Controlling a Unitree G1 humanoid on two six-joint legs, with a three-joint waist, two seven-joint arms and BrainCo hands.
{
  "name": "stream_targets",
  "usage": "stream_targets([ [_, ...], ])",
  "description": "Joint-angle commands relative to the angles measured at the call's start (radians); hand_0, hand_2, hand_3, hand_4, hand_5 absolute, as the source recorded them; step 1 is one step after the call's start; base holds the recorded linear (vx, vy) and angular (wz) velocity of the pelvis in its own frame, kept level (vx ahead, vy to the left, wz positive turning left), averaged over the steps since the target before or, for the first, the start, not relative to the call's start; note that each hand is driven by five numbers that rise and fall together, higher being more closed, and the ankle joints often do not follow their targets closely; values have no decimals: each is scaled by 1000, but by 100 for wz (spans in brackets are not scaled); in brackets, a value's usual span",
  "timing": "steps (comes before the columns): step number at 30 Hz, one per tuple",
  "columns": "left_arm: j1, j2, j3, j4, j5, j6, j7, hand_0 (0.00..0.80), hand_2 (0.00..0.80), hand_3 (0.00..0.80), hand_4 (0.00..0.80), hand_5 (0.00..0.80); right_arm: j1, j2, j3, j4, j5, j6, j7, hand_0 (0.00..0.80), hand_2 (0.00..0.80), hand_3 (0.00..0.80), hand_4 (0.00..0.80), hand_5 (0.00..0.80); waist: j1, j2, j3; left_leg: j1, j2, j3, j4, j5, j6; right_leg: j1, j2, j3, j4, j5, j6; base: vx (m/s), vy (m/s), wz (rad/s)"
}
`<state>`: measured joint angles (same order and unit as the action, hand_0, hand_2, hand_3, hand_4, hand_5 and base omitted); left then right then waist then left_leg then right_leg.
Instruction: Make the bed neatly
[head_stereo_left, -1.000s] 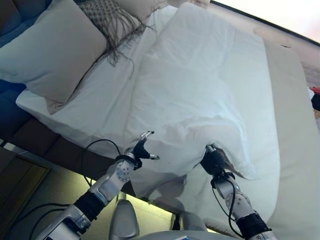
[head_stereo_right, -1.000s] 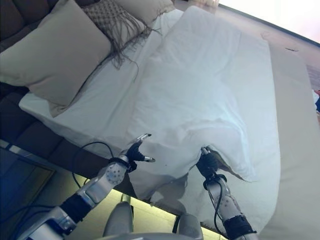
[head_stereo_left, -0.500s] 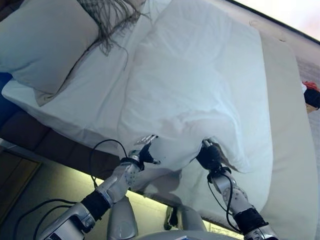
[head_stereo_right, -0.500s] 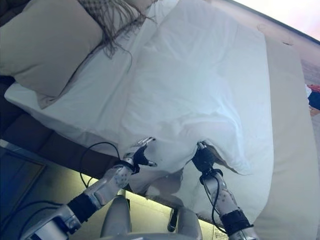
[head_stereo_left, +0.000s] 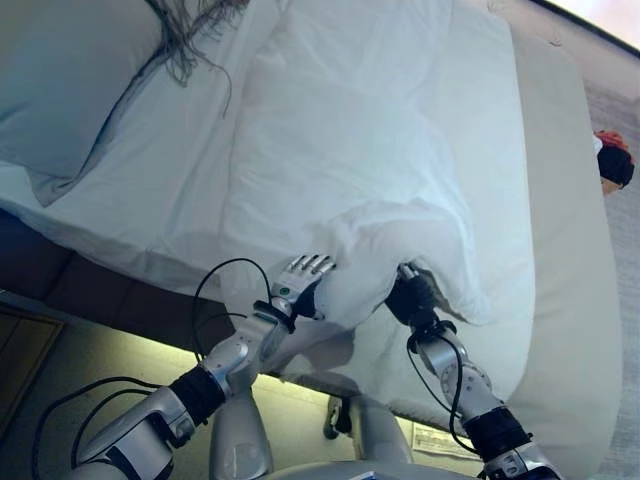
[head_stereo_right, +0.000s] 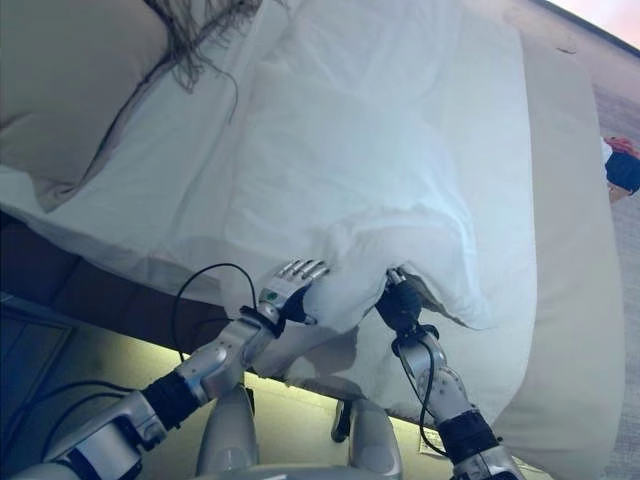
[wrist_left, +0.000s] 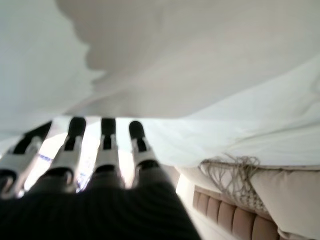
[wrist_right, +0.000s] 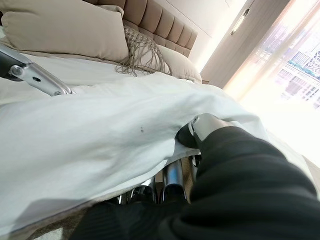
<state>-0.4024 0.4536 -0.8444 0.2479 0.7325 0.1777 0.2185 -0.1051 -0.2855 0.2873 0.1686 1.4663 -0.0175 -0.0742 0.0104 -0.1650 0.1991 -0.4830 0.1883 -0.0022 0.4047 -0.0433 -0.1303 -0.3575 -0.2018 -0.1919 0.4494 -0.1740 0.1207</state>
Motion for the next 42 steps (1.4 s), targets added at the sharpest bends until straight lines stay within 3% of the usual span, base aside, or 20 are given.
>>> stream_targets([
  [1, -53, -3, -43, -44, 28, -48, 27, 0, 0, 0, 0, 0, -58, -16, -32, -149, 48, -55, 33, 800, 800, 800, 800, 800, -7, 17, -45, 26, 109, -64, -19, 49, -46, -46, -104, 81, -187, 307, 141, 3, -33, 0],
  [11, -66, -42, -93, -7, 55, -2, 2, 0, 0, 0, 0, 0, -100, -5, -29, -167, 50, -59, 12, 800, 800, 800, 800, 800, -10, 23, -37, 5, 104, -63, -21, 55, -44, -58, -112, 75, -190, 309, 141, -24, -17, 0],
  [16, -68, -94, -109, 78, -202, 96, 1, 0, 0, 0, 0, 0, -122, 5, -11, -197, 36, -68, -21, 800, 800, 800, 800, 800, -17, 26, -37, 0, 102, -55, -28, 63, -41, -70, -111, 84, -192, 312, 141, -45, -10, -3],
  [21, -59, -141, -103, 137, -311, 97, 24, 0, 0, 0, 0, 0, -123, 15, -20, -212, 6, -54, -37, 800, 800, 800, 800, 800, -22, 42, -40, 9, 100, -46, -50, 72, -41, -74, -114, 91, -194, 309, 141, -31, 24, -4],
  [34, -96, -181, -64, 197, -373, 66, 87, 0, 0, 0, 0, 0, -124, 22, -24, -220, -20, -28, -31, 800, 800, 800, 800, 800, -32, 54, -58, 16, 100, -23, -69, 81, -36, -81, -118, 102, -206, 313, 141, -4, 21, -2],
  [35, -95, -181, -61, 197, -372, 67, 74, 132, 132, 132, 132, 132, -122, 23, -25, -219, -23, -24, -28, 800, 800, 800, 800, 800, -32, 55, -59, 19, 100, -21, -71, 81, -36, -80, -119, 101, -206, 313, 141, 12, 47, -9],
  [36, -94, -181, -60, 197, -378, 66, 71, 524, 524, 524, 524, 524, -121, 22, -26, -218, -24, -21, -25, 800, 800, 800, 800, 800, -32, 55, -61, 21, 100, -20, -71, 82, -36, -79, -120, 102, -205, 312, 141, 6, 42, -4],
  [37, -94, -183, -60, 201, -383, 64, 68, 800, 800, 800, 800, 800, -120, 22, -25, -218, -24, -20, -24, 800, 800, 800, 800, 800, -32, 55, -62, 22, 100, -19, -71, 82, -36, -79, -120, 102, -205, 312, 141, 4, 35, -2],
  [42, -101, -197, -69, 222, -403, 64, 78, 800, 800, 800, 800, 800, -129, 24, -10, -215, -26, -19, -35, 800, 800, 800, 800, 800, -32, 55, -71, 35, 102, -10, -78, 83, -35, -64, -124, 98, -213, 311, 141, 10, 38, 0],
])
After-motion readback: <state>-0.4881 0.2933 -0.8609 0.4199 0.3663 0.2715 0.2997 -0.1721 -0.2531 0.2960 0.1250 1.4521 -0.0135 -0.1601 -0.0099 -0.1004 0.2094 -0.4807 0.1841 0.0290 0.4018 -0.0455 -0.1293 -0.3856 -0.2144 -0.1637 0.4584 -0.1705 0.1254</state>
